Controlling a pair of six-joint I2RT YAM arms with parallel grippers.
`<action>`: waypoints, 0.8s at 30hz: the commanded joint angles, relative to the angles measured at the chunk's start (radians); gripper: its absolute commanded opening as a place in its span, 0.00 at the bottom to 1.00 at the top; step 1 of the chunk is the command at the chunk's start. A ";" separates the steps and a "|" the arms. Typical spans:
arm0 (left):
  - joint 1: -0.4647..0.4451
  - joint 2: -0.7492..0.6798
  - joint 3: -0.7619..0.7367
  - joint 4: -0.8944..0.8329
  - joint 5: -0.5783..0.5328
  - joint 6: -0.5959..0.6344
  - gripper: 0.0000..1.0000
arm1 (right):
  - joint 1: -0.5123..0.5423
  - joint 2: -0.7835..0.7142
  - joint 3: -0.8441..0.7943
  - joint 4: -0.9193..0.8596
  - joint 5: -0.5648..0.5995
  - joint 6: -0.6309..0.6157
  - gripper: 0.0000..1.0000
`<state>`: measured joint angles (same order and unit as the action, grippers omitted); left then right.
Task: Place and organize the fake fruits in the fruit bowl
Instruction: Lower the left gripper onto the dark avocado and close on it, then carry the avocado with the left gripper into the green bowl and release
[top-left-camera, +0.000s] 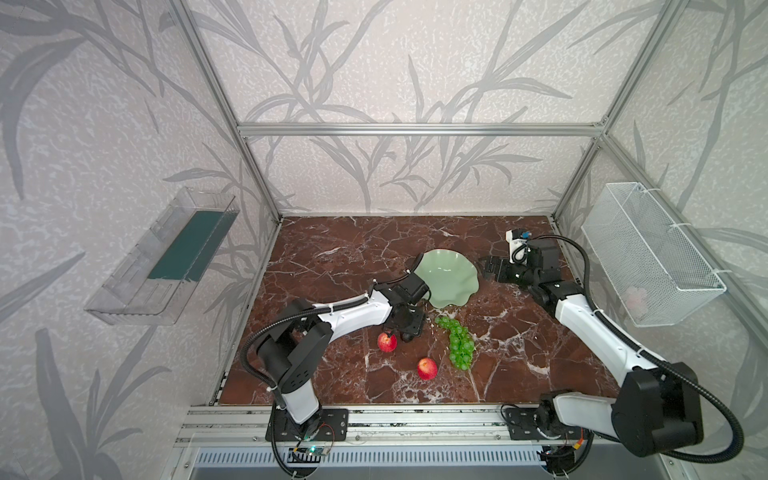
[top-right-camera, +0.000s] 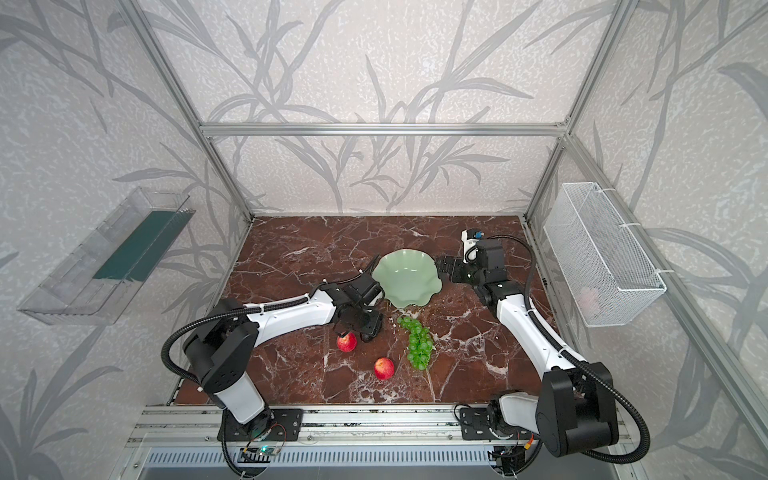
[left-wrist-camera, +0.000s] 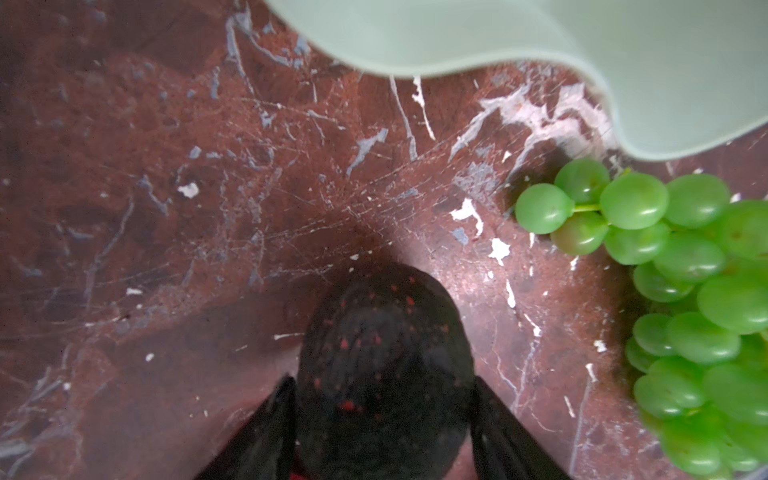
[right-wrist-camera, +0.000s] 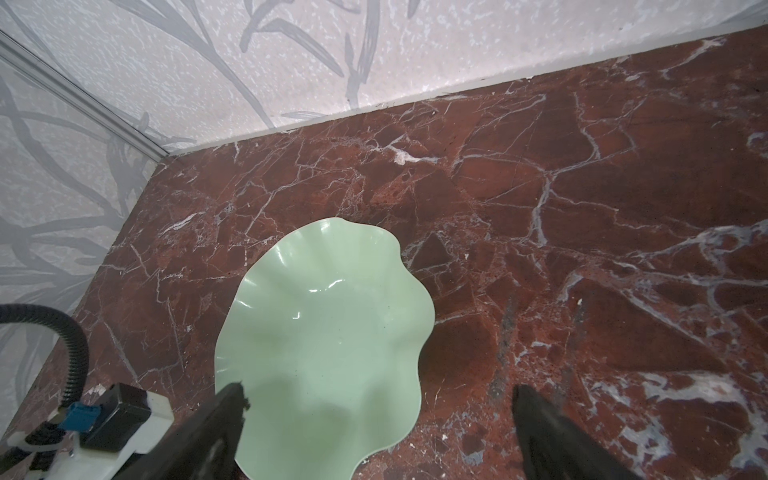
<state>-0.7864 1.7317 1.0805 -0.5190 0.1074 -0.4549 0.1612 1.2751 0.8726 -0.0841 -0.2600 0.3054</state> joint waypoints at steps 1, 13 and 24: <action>-0.006 0.025 0.040 -0.024 0.004 -0.011 0.55 | 0.003 -0.013 -0.004 0.025 0.005 -0.004 0.99; -0.006 -0.187 0.112 -0.145 -0.016 0.033 0.45 | 0.003 0.018 -0.001 0.037 -0.002 0.010 0.99; 0.000 -0.148 0.299 -0.139 -0.060 0.122 0.45 | 0.002 -0.006 -0.021 0.032 -0.002 0.008 0.99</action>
<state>-0.7864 1.5459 1.3037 -0.6338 0.0723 -0.3832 0.1612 1.2881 0.8646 -0.0639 -0.2619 0.3134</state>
